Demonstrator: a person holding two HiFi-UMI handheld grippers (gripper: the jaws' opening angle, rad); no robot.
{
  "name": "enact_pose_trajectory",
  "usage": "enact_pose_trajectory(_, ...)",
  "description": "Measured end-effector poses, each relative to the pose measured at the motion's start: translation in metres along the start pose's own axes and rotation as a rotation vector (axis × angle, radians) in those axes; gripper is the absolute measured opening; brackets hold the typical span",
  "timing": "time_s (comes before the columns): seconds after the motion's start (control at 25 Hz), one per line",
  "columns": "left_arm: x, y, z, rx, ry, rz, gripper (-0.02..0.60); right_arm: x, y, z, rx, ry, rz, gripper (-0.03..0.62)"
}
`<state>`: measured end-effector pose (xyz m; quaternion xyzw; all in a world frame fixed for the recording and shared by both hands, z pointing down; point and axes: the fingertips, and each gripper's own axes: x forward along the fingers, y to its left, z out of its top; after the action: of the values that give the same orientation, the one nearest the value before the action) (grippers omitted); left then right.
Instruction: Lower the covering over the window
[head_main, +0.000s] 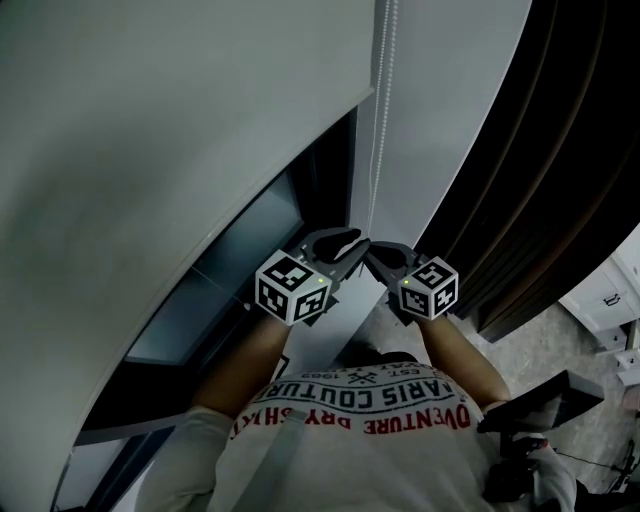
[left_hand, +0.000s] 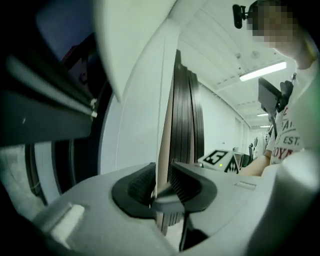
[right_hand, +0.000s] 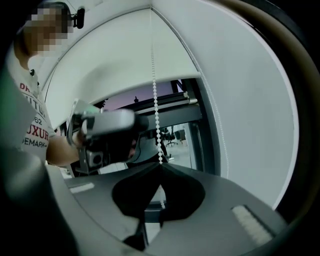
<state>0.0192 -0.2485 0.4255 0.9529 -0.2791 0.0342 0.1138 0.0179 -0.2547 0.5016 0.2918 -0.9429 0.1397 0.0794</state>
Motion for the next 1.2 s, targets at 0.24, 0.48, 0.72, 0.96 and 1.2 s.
enact_pose_trajectory(0.24, 0.009, 0.002, 0.081, 0.086, -0.071, 0.018, 0.092, 0.001, 0.003, -0.001, 0.004, -0.007, 0.006, 0.006)
enact_pose_trajectory(0.48, 0.014, 0.001, 0.123, 0.114, -0.125, 0.053, 0.072, 0.001, 0.001, -0.006, -0.001, 0.001, 0.014, 0.006)
enact_pose_trajectory(0.72, 0.016, 0.005, 0.121, 0.11, -0.11, 0.074, 0.009, 0.002, 0.001, -0.014, -0.002, 0.019, 0.016, 0.006)
enact_pose_trajectory(0.96, 0.013, 0.004, 0.118, 0.137, -0.115, 0.086, 0.008, 0.002, 0.001, -0.016, 0.003, 0.017, 0.018, 0.006)
enact_pose_trajectory(1.2, 0.015, 0.004, 0.089, 0.128, -0.044, 0.089, 0.008, 0.004, 0.006, -0.045, 0.069, 0.077, 0.041, 0.006)
